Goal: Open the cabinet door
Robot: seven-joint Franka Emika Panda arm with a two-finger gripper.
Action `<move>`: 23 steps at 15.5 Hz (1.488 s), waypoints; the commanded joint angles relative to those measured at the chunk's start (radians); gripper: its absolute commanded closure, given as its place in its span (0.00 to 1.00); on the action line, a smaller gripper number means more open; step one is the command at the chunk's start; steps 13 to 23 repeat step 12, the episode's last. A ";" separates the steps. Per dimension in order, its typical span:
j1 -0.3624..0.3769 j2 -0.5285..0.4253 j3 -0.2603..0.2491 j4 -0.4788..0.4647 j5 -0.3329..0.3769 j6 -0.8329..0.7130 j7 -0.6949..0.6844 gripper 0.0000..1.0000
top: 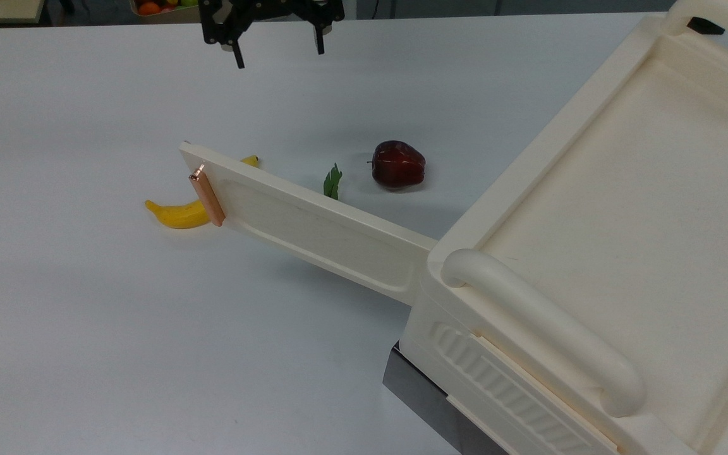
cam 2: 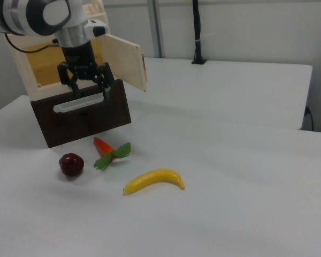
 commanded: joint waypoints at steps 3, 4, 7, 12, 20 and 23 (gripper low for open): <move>-0.032 -0.099 0.006 -0.128 -0.087 -0.020 0.222 0.00; -0.047 -0.123 0.009 -0.142 -0.091 -0.021 0.221 0.00; -0.075 -0.142 0.011 -0.139 -0.091 -0.076 0.213 0.00; -0.073 -0.142 0.011 -0.139 -0.091 -0.090 0.213 0.00; -0.073 -0.142 0.011 -0.139 -0.091 -0.090 0.213 0.00; -0.073 -0.142 0.011 -0.139 -0.091 -0.090 0.213 0.00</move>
